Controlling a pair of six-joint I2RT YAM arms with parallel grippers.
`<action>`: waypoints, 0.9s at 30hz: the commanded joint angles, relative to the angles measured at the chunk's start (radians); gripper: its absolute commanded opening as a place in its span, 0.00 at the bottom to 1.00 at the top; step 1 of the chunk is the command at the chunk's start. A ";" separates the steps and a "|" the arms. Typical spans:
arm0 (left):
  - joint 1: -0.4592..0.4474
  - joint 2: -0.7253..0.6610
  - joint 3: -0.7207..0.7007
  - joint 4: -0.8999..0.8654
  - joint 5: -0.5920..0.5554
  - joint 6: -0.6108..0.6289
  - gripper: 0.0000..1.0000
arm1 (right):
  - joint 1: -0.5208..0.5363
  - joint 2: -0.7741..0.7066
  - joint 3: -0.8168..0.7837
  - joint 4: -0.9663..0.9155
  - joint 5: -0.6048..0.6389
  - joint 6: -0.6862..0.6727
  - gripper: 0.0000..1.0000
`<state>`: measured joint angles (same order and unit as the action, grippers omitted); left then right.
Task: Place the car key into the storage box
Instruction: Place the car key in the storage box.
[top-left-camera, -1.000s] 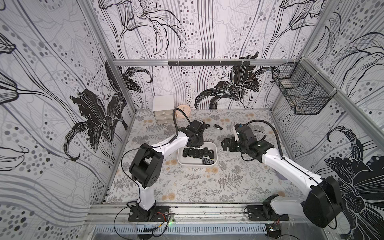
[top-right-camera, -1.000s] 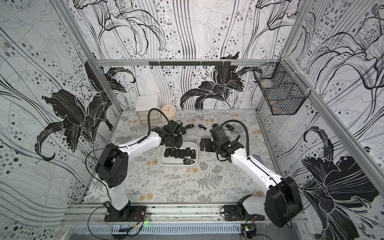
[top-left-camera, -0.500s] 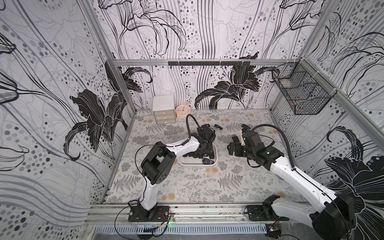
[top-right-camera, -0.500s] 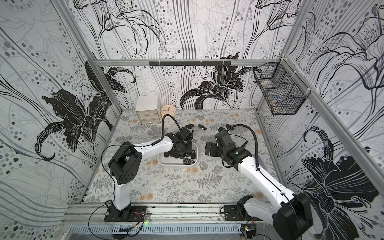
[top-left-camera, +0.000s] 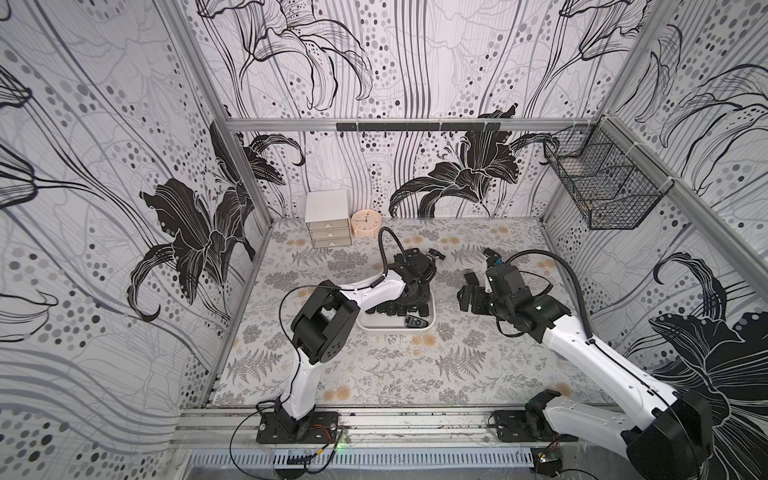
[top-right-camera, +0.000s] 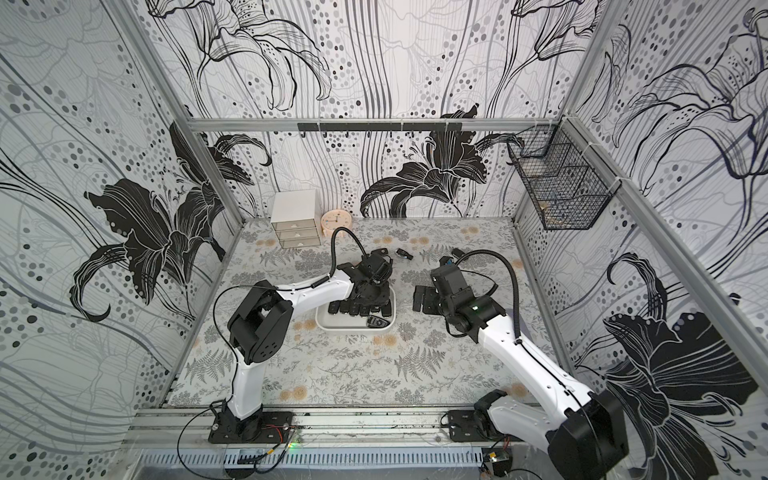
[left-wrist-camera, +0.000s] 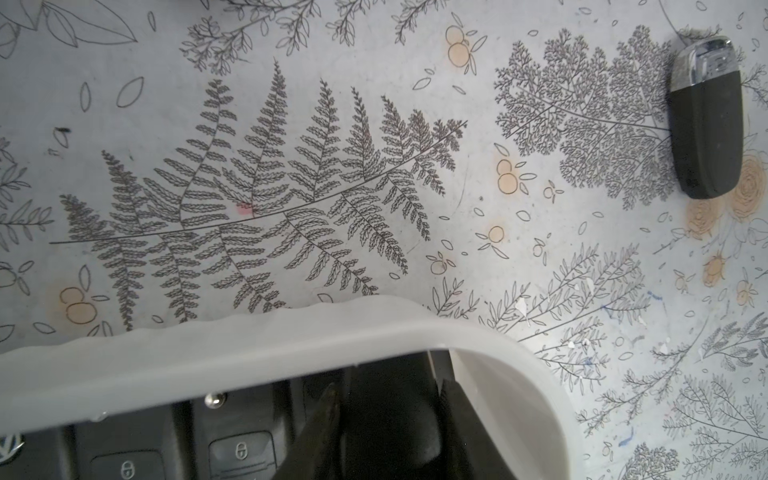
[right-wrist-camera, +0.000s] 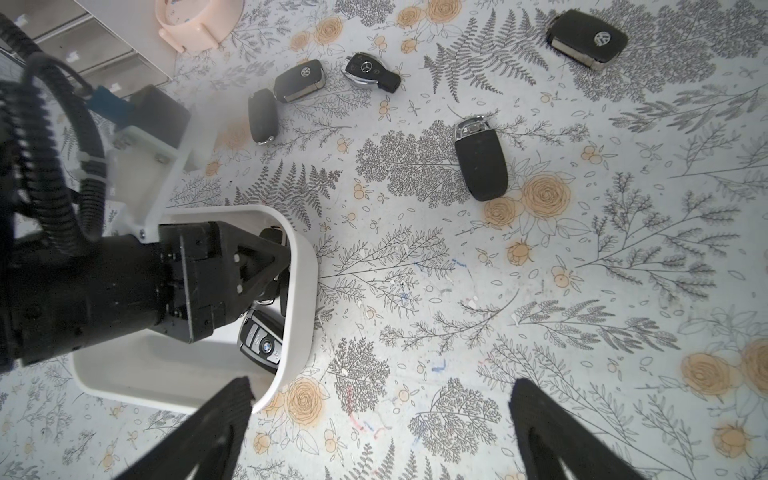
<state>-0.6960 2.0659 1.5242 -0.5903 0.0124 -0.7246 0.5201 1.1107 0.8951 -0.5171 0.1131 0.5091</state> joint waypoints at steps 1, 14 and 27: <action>-0.005 0.015 0.034 0.012 -0.005 0.006 0.46 | -0.005 -0.002 -0.006 -0.024 0.016 0.011 1.00; -0.004 -0.070 0.044 -0.015 -0.023 0.014 0.56 | -0.005 0.036 0.031 -0.011 0.022 0.016 1.00; 0.079 -0.303 -0.025 -0.035 -0.078 0.034 0.75 | -0.005 0.135 0.098 0.052 0.099 0.027 1.00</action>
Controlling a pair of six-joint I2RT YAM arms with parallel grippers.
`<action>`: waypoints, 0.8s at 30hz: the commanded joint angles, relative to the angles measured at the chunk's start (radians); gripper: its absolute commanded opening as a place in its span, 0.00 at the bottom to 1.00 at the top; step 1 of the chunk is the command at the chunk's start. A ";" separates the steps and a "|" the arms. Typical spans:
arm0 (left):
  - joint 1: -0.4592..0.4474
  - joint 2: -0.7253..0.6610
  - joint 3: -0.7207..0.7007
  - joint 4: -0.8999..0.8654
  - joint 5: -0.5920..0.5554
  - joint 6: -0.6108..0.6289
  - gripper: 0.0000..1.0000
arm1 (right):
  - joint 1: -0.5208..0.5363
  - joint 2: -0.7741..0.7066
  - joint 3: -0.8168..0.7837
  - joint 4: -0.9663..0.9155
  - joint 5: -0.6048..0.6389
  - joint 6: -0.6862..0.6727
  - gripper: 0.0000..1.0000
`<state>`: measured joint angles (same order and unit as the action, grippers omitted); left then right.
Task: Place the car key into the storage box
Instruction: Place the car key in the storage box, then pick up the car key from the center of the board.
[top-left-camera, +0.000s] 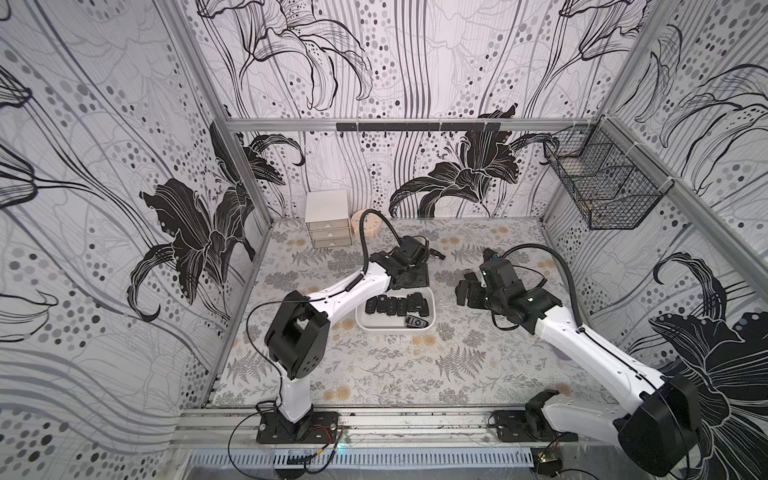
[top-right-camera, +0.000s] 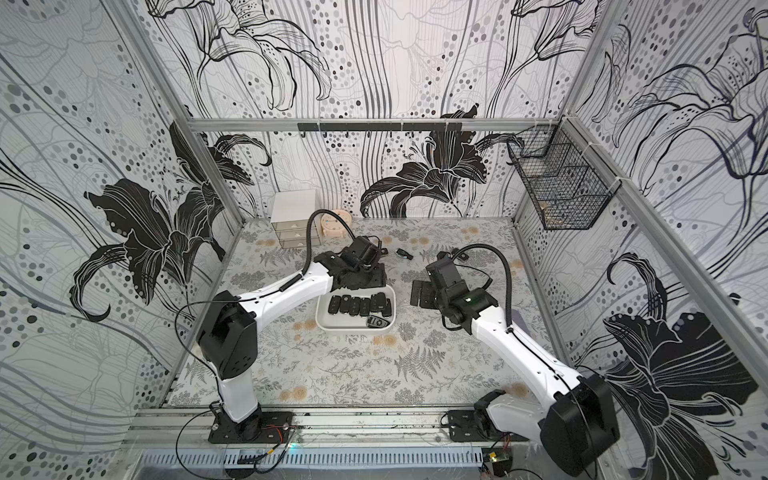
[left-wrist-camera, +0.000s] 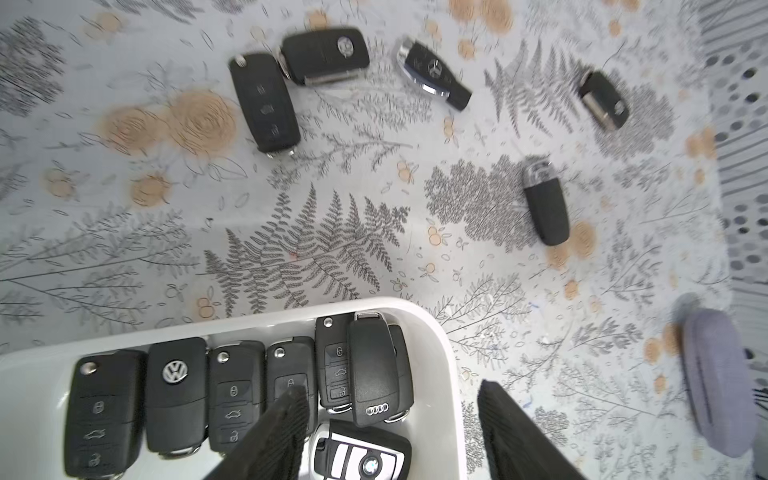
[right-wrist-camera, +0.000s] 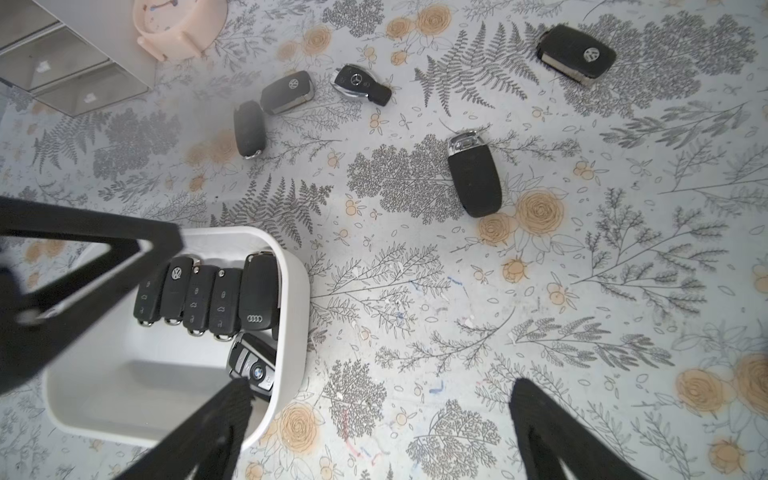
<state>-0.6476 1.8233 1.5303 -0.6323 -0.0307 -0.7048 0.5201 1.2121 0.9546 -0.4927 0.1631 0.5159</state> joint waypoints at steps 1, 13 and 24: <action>0.043 -0.081 -0.044 0.008 -0.038 0.014 0.79 | -0.005 0.049 0.045 0.034 0.062 0.021 1.00; 0.111 -0.299 -0.211 0.082 -0.004 0.057 0.99 | -0.095 0.391 0.270 0.005 0.012 -0.021 1.00; 0.134 -0.328 -0.242 0.102 0.028 0.065 0.99 | -0.207 0.669 0.431 -0.011 -0.014 -0.069 1.00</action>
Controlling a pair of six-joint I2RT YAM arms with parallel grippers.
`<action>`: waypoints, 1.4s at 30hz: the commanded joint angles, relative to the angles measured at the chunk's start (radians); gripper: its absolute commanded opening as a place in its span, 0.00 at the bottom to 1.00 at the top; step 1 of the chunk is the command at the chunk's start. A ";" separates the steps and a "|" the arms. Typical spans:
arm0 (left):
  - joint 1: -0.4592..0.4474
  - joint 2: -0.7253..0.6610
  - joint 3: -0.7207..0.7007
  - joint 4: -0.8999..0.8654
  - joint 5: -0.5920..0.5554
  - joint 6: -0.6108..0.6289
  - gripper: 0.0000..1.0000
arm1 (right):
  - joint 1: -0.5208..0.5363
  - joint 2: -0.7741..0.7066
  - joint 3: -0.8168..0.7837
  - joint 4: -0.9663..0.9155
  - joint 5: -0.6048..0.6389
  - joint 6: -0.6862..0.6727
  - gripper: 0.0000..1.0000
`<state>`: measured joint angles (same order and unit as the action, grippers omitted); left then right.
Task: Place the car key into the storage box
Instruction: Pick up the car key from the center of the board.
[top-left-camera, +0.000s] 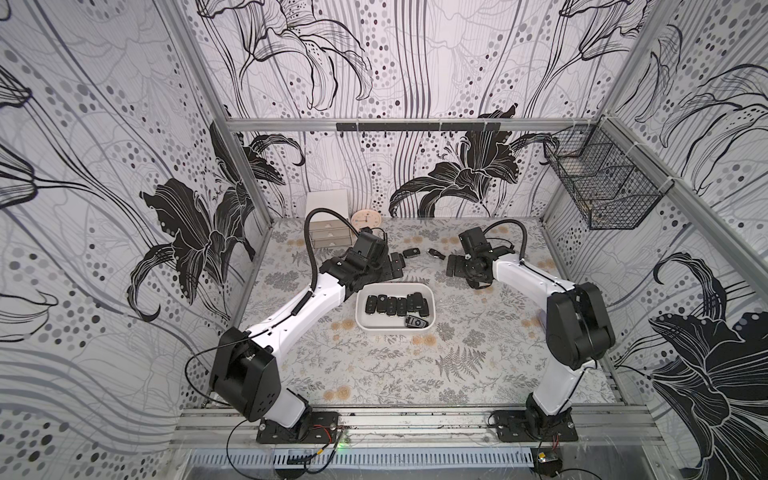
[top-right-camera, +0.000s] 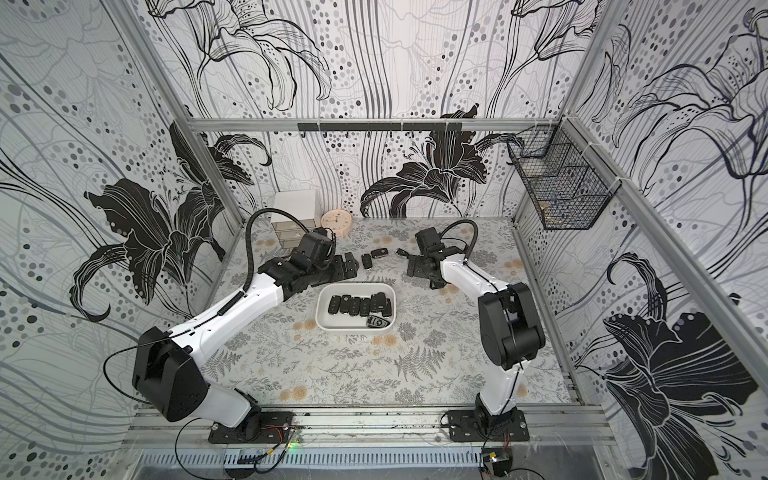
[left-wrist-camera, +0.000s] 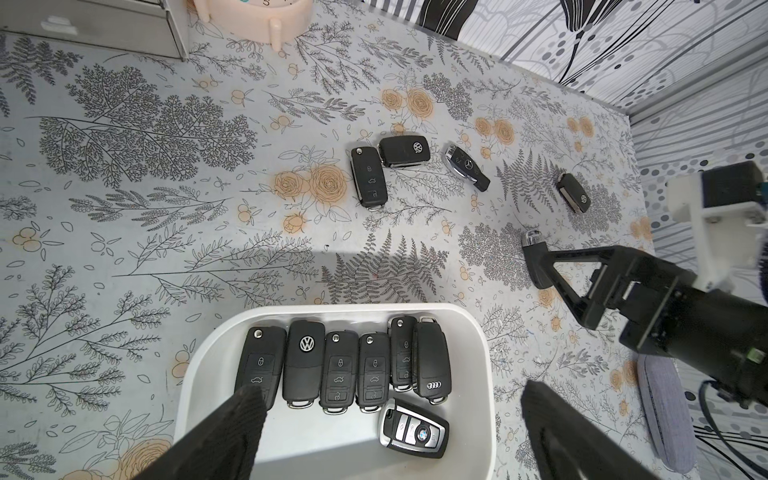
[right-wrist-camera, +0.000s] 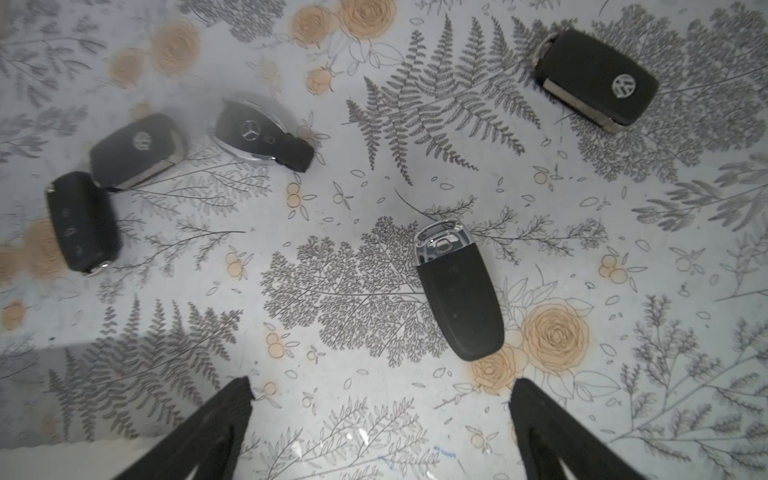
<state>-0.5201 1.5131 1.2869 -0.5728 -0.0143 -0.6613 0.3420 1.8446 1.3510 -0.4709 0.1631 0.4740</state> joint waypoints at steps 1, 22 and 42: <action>0.010 -0.016 0.004 0.042 0.011 0.023 0.99 | -0.038 0.053 0.043 -0.030 -0.017 -0.034 1.00; 0.032 0.044 0.037 0.042 0.060 0.016 0.99 | -0.084 0.226 0.115 -0.076 -0.069 -0.136 0.80; 0.032 0.001 -0.010 0.037 0.073 -0.007 0.99 | -0.080 0.177 0.075 -0.053 -0.067 -0.160 0.33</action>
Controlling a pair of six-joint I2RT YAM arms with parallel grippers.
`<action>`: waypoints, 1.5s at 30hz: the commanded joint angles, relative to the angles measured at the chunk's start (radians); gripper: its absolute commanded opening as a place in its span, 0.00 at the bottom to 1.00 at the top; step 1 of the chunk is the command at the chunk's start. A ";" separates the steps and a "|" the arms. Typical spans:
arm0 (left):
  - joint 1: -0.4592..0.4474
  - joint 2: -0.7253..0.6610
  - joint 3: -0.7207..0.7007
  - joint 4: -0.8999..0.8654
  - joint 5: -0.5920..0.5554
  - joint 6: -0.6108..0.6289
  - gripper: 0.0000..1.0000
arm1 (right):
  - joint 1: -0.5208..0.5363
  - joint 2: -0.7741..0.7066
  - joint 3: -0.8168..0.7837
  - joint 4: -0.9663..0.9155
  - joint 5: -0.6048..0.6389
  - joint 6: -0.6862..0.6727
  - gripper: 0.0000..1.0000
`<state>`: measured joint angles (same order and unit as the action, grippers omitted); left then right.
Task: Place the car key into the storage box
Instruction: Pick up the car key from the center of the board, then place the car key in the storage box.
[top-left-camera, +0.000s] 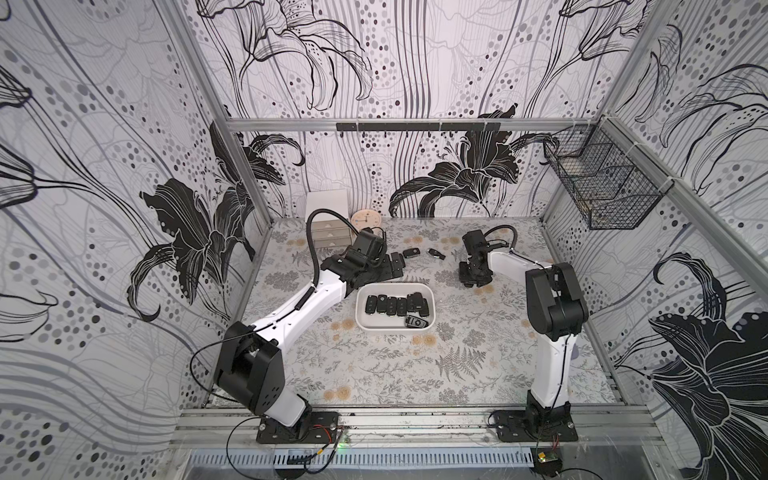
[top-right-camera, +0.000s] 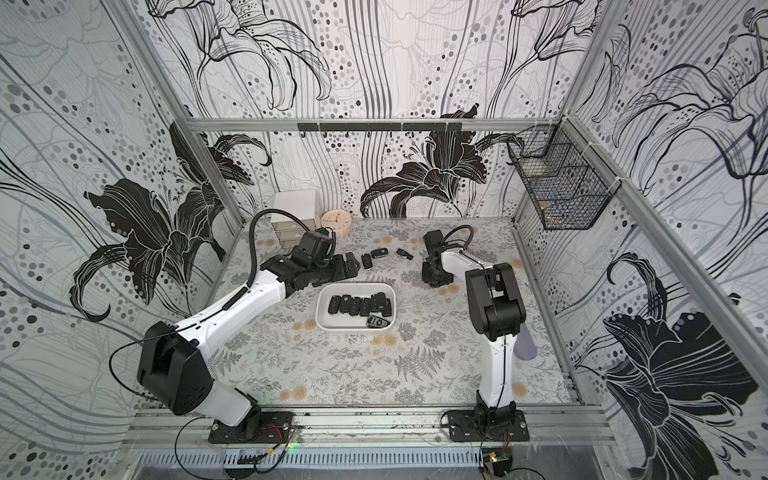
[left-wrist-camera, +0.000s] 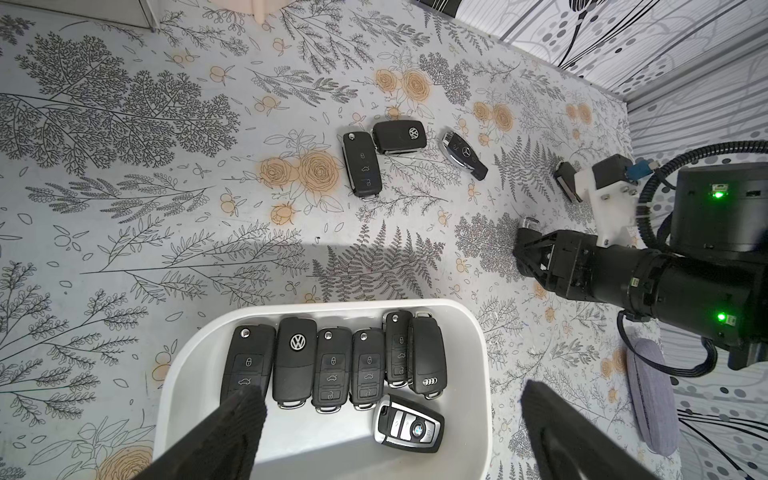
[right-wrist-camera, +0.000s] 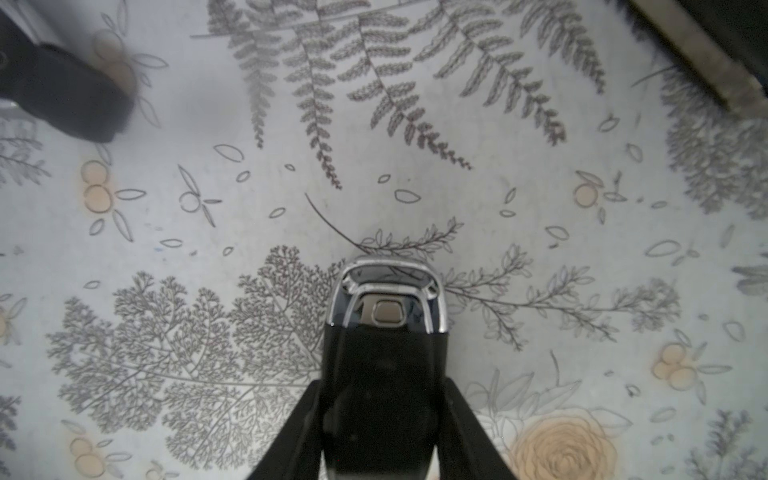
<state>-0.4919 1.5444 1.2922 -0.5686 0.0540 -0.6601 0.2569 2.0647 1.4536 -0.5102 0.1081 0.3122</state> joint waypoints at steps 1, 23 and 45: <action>0.003 -0.034 -0.020 0.036 0.005 -0.011 0.99 | 0.008 -0.061 -0.036 -0.010 -0.013 -0.001 0.30; 0.013 -0.211 -0.112 -0.019 -0.134 -0.049 0.99 | 0.358 -0.348 -0.098 0.058 -0.025 -0.261 0.28; 0.016 -0.452 -0.253 -0.131 -0.169 -0.066 0.99 | 0.665 -0.165 -0.020 0.058 -0.113 -0.437 0.28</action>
<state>-0.4797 1.1229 1.0573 -0.6674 -0.0895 -0.7124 0.9146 1.8835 1.3987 -0.4625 0.0193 -0.0780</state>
